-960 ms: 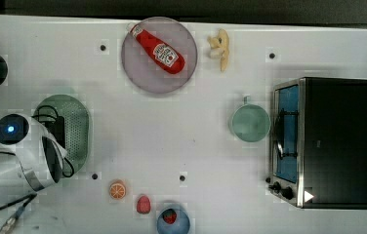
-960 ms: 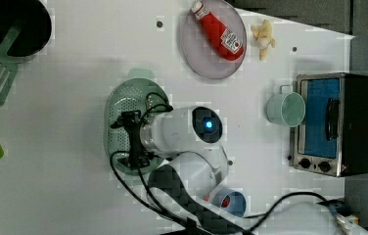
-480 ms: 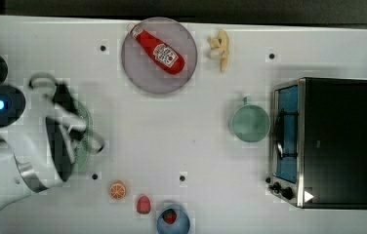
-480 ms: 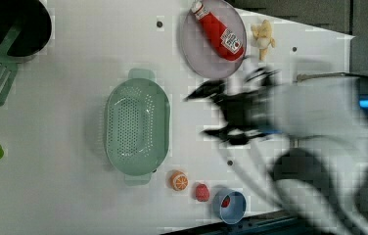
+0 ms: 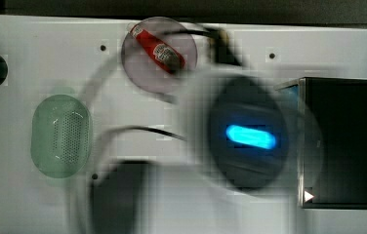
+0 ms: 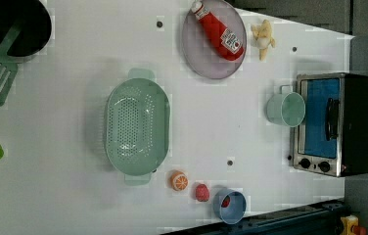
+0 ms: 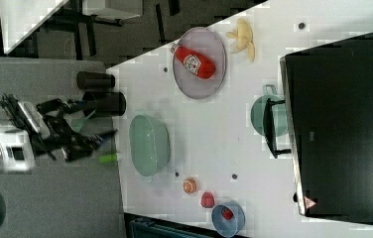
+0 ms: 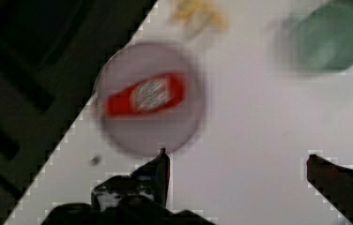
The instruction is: Drag strainer right to left.
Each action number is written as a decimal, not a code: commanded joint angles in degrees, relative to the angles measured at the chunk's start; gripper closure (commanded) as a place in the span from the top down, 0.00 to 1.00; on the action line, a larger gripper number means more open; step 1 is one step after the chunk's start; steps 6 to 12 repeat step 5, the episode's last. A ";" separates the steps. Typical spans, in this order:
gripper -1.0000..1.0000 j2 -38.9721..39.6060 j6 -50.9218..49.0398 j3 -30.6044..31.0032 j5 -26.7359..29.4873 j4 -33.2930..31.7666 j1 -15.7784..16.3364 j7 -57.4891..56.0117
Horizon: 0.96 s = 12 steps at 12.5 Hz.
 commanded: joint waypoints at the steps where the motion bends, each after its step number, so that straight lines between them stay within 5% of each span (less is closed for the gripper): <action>1: 1.00 -0.10 -6.60 -1.36 -1.32 -4.70 0.56 -9.44; 5: 1.00 -4.31 -7.93 -1.84 -10.18 -5.09 0.40 -10.30; 12: 1.00 -4.31 -7.93 -1.84 -10.18 -5.09 0.40 -10.30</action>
